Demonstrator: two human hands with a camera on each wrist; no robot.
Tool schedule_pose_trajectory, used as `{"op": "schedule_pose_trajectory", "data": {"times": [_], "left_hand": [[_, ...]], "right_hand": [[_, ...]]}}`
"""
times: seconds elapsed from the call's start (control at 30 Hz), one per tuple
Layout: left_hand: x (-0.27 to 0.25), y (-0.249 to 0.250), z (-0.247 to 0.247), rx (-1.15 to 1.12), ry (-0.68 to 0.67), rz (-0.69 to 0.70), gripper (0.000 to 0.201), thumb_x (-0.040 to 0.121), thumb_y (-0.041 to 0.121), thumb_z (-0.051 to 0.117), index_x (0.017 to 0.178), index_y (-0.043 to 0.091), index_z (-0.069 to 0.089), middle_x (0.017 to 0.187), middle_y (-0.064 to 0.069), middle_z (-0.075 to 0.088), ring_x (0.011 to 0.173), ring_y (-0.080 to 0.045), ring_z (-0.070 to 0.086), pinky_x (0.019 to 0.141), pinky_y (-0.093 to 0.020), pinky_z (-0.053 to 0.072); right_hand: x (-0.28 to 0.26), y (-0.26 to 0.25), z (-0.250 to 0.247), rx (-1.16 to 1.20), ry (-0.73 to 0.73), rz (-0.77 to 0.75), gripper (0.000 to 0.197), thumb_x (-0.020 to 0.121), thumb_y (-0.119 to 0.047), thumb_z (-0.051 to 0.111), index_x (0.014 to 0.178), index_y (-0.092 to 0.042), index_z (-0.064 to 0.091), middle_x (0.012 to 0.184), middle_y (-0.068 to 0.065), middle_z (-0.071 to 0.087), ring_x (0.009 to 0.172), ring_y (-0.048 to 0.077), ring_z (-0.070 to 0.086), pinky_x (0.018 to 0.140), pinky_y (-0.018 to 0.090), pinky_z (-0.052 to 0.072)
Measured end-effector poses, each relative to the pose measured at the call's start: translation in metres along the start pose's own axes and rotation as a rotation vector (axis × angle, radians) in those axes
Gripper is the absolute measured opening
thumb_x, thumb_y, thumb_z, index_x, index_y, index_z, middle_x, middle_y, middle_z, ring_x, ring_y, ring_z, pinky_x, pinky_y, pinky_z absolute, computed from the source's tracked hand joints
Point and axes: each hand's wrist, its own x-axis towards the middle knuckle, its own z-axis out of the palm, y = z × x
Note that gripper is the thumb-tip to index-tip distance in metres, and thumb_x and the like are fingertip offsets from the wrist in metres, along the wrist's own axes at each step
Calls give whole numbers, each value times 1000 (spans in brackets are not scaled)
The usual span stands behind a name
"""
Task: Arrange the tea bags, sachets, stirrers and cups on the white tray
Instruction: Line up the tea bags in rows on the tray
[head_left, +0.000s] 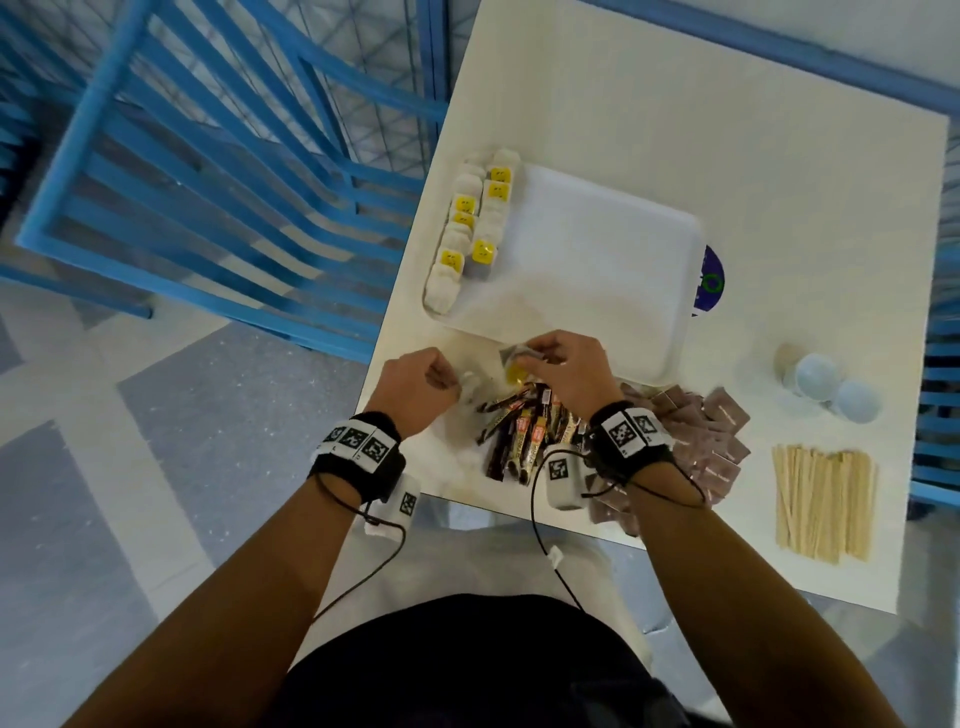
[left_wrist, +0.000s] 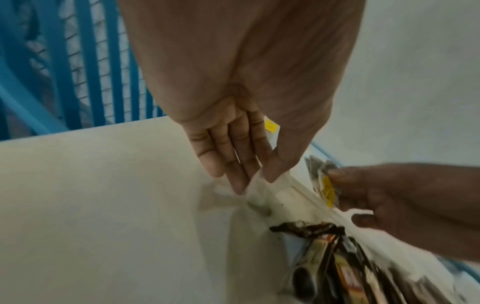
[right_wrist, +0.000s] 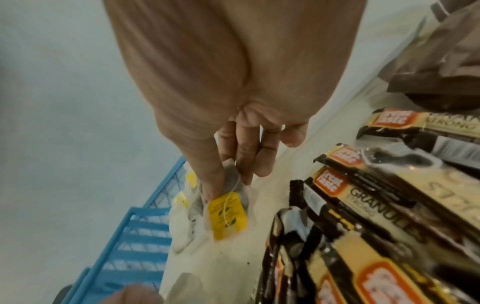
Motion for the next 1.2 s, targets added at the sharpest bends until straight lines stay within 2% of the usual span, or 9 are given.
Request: {"op": "schedule_pose_trajectory", "data": {"times": [0.07, 0.2, 0.37, 0.5, 0.6, 0.7, 0.83, 1.0, 1.2], "left_hand": [[3, 3, -2, -79, 26, -45, 19, 82, 25, 81, 80, 25, 63, 78, 13, 68, 75, -3, 64, 66, -9, 43], [12, 6, 0, -314, 37, -146, 18, 79, 39, 78, 89, 29, 68, 89, 3, 72, 88, -16, 68, 81, -31, 57], [18, 26, -2, -766, -89, -293, 23, 95, -7, 49, 108, 0, 67, 112, -26, 69, 97, -41, 71, 92, -52, 58], [21, 42, -10, -973, -174, -289, 20, 97, -8, 45, 103, -7, 64, 102, -27, 65, 91, -42, 69, 82, -50, 62], [26, 47, -15, -1053, -227, -311, 28, 100, 6, 53, 120, -11, 63, 112, -27, 66, 90, -35, 70, 74, -42, 64], [31, 47, -19, -945, -263, -246, 38, 95, 16, 70, 128, -2, 63, 115, -21, 71, 97, -29, 72, 74, -36, 61], [35, 42, -24, -901, -173, -226, 41, 89, 10, 77, 124, -1, 60, 109, -18, 71, 91, -27, 73, 75, -37, 62], [42, 42, -35, -1100, -157, -273, 35, 91, 13, 75, 121, 4, 62, 108, -17, 72, 99, -36, 73, 82, -46, 62], [46, 43, -46, -1109, -166, -261, 24, 89, 10, 75, 106, 8, 58, 96, -20, 70, 82, -33, 72, 67, -35, 61]], "right_hand": [[3, 0, -2, 79, 9, 33, 22, 80, -23, 84, 98, -15, 74, 86, -2, 76, 74, 0, 70, 66, 13, 52], [4, -5, -3, 191, 14, 61, 18, 83, -19, 82, 98, -13, 73, 80, -2, 74, 64, -1, 66, 64, 14, 51], [2, -16, 1, 293, 10, 74, 28, 85, -26, 80, 104, -5, 75, 83, 11, 76, 62, 9, 63, 57, 16, 47], [5, -29, 8, 315, -4, 103, 26, 85, -27, 80, 100, -6, 75, 79, 13, 75, 60, 11, 62, 51, 21, 44], [10, -33, 16, 308, 16, 113, 22, 85, -27, 80, 96, -8, 76, 76, 12, 75, 61, 13, 65, 55, 27, 47], [14, -39, 20, 303, 21, 118, 15, 88, -25, 77, 94, -12, 78, 77, 9, 76, 65, 14, 68, 60, 30, 50], [20, -46, 24, 209, 4, 91, 15, 87, -28, 77, 96, -17, 78, 73, 2, 75, 62, 12, 67, 60, 26, 53], [30, -53, 28, 225, 34, 69, 17, 91, -26, 72, 104, -15, 75, 75, 2, 74, 59, 13, 62, 58, 28, 51], [39, -59, 31, 370, 92, 141, 17, 90, -20, 74, 100, -7, 70, 79, 8, 76, 65, 18, 69, 62, 34, 53]]}}
